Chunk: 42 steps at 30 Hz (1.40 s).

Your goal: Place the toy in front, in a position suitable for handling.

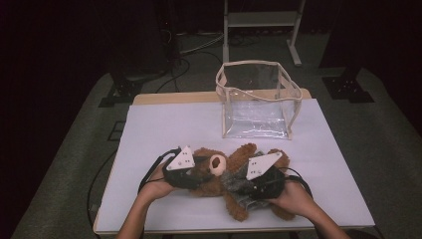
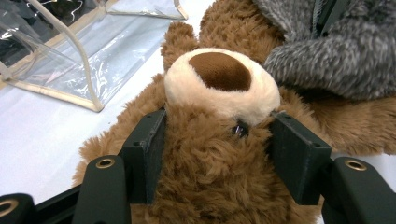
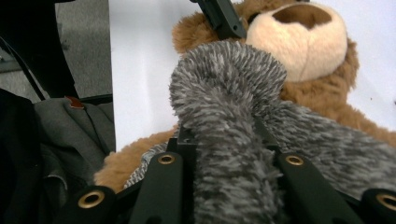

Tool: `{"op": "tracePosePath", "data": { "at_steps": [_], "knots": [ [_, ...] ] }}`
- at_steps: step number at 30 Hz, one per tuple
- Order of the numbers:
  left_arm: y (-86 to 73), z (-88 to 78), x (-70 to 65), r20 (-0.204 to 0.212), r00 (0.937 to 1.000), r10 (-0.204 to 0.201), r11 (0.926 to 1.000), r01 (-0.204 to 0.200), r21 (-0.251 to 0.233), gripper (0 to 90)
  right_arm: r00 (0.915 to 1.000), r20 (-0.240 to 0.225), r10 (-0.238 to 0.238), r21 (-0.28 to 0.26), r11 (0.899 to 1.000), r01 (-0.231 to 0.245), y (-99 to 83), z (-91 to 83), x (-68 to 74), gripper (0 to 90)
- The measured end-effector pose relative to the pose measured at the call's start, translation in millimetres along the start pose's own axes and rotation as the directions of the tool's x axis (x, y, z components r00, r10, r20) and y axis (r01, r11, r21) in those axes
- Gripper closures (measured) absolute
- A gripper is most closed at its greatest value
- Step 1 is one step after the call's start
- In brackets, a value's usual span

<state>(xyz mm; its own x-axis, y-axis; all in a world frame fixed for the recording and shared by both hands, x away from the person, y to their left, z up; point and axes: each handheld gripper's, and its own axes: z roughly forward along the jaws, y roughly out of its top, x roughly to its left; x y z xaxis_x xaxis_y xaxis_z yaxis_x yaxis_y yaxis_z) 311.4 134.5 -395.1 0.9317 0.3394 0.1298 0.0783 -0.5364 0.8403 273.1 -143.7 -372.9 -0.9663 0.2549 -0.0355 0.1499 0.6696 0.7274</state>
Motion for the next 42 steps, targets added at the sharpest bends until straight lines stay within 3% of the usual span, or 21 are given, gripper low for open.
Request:
{"op": "tracePosePath", "data": {
  "at_steps": [4, 9, 12, 16, 18, 21, 24, 27, 32, 35, 40, 42],
  "knots": [
    [-0.7, -0.8, 0.0, 0.006, 0.9999, -0.008, 1.0, 0.008, -0.002, 39.3, 0.9988, 0.048, 0.012, -0.023, 1.0, -0.011, -16.1, -16.5, 4.6, 71.7],
    [-1.3, -1.8, -0.1, 0.015, 0.9999, -0.004, 1.0, 0.004, -0.001, 39.0, 0.9878, 0.149, 0.045, -0.064, 0.997, -0.036, -36.9, -43.9, 9.1, 71.7],
    [-2.3, -2.3, -0.3, 0.021, 0.9998, -0.007, 1.0, 0.007, -0.004, 38.9, 0.9754, 0.179, 0.128, -0.126, 0.986, -0.107, -56.4, -60.0, 3.8, 71.6],
    [-2.7, -2.1, -0.5, 0.026, 0.9996, -0.009, 0.9999, 0.009, -0.007, 38.9, 0.9555, 0.186, 0.229, -0.2, 0.961, -0.192, -75.8, -72.3, -9.1, 71.4],
    [-2.8, -2.4, -1.0, 0.03, 0.9995, -0.007, 1.0, 0.007, -0.004, 38.9, 0.95, 0.166, 0.265, -0.232, 0.947, -0.223, -78.3, -72.6, -15.8, 71.4],
    [-3.4, -2.7, -1.6, 0.037, 0.9993, -0.006, 1.0, 0.006, -0.002, 38.9, 0.95, 0.159, 0.269, -0.254, 0.941, -0.224, -72.6, -67.8, -22.9, 71.4],
    [-4.5, -4.0, -1.9, 0.04, 0.9992, -0.003, 1.0, 0.003, 0.005, 38.8, 0.9544, 0.167, 0.248, -0.261, 0.945, -0.199, -61.8, -60.6, -28.9, 71.3],
    [-4.4, -4.4, -3.0, 0.04, 0.9992, -0.002, 1.0, 0.002, 0.006, 38.7, 0.9501, 0.177, 0.257, -0.27, 0.941, -0.204, -62.0, -57.7, -34.9, 71.0],
    [-3.8, -5.4, -5.6, 0.046, 0.9989, 0.006, 0.9999, -0.007, 0.008, 38.4, 0.9245, 0.172, 0.34, -0.295, 0.913, -0.281, -86.8, -59.2, -43.3, 70.9],
    [-3.7, -6.1, -6.1, 0.049, 0.9987, 0.012, 0.9999, -0.013, 0.011, 38.3, 0.9063, 0.19, 0.377, -0.271, 0.908, -0.321, -104.7, -59.5, -45.2, 70.9],
    [-2.3, -5.9, -6.8, 0.049, 0.9987, 0.014, 0.9997, -0.015, 0.017, 37.9, 0.8888, 0.179, 0.422, -0.259, 0.892, -0.371, -123.0, -61.2, -46.0, 71.0],
    [-2.5, -6.0, -6.9, 0.052, 0.9986, 0.011, 0.9998, -0.012, 0.018, 37.9, 0.8885, 0.187, 0.419, -0.276, 0.891, -0.362, -119.6, -66.4, -48.3, 71.0]
  ]
}}
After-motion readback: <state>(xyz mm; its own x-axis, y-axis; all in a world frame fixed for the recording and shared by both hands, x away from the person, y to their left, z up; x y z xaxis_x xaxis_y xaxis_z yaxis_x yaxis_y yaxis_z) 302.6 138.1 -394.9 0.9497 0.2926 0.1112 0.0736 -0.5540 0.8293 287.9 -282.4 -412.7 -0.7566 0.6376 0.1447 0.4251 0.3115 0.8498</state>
